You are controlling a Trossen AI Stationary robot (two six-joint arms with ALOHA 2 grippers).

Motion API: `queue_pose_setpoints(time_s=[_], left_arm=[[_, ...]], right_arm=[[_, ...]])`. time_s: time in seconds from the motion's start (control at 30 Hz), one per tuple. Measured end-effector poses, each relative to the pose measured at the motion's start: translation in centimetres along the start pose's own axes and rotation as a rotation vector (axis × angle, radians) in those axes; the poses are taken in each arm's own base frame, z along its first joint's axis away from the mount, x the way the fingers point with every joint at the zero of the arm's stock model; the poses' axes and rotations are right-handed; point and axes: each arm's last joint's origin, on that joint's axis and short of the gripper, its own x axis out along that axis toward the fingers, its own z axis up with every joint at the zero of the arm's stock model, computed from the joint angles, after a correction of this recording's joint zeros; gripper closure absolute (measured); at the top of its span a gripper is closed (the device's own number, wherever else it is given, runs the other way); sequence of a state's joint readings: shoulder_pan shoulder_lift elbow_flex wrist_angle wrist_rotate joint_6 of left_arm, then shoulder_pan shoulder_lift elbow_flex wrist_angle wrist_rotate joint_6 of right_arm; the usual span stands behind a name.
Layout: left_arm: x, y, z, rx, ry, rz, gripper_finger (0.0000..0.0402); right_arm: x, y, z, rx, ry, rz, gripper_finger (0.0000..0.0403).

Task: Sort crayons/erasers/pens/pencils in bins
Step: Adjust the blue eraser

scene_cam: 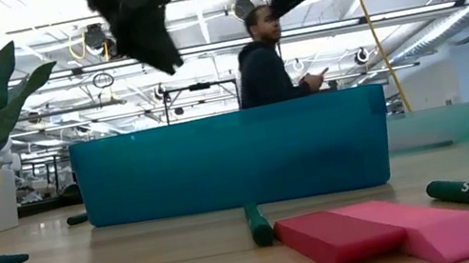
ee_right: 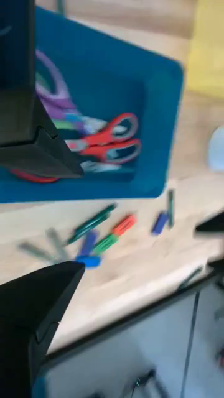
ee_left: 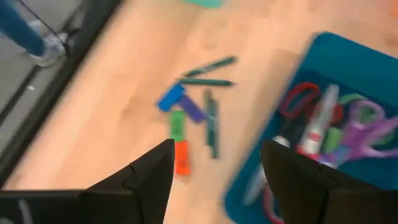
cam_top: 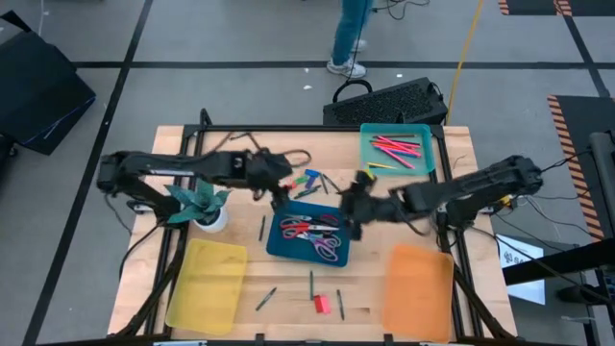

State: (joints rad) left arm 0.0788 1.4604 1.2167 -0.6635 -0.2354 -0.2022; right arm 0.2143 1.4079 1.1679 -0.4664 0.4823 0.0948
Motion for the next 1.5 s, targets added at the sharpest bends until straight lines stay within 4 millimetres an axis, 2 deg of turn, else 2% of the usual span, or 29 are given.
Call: queue_pose_setpoints(time_s=[0.13, 0.23, 0.33, 0.47, 0.6, 0.8, 1.03, 1.27, 1.37, 1.5], left_arm=[[-0.7, 2.2, -2.7, -0.029, -0.087, 0.015, 0.0160], [-1.7, 3.0, -4.6, -0.016, -0.140, 0.005, 0.0160], [-2.6, 3.3, -5.9, -0.011, -0.191, -0.023, 0.0160], [-3.3, 3.5, -7.3, -0.027, -0.232, -0.034, 0.0160], [-3.3, 3.3, -8.9, -0.067, -0.218, -0.060, 0.0160], [-2.0, 2.2, -10.8, -0.093, -0.267, -0.119, 0.0160], [-1.3, 1.7, -11.2, -0.103, -0.348, -0.156, 0.0160], [-1.3, 1.8, -11.2, -0.102, -0.353, -0.133, 0.0160], [-1.3, 1.8, -11.2, -0.096, -0.354, -0.131, 0.0160], [-1.5, 1.9, -11.1, -0.101, -0.366, -0.121, 0.0160]], right_arm=[[4.9, -2.0, 1.5, 0.027, -0.041, 0.097, 0.0176], [8.6, -3.6, 2.4, 0.031, -0.010, 0.089, 0.0176], [11.8, -4.3, 3.7, 0.029, 0.010, 0.118, 0.0174], [15.2, -4.6, 5.6, 0.042, 0.005, 0.166, 0.0151], [17.7, -5.7, 4.9, 0.050, 0.054, 0.137, 0.0118], [20.1, -7.2, 1.8, 0.138, 0.146, 0.111, 0.0093], [22.0, -7.9, 0.2, 0.212, 0.200, 0.185, 0.0092], [21.7, -7.9, -1.1, 0.186, 0.338, 0.186, 0.0092], [21.8, -8.2, -1.1, 0.126, 0.335, 0.115, 0.0092], [22.0, -9.9, -1.3, 0.113, 0.327, 0.008, 0.0093]])
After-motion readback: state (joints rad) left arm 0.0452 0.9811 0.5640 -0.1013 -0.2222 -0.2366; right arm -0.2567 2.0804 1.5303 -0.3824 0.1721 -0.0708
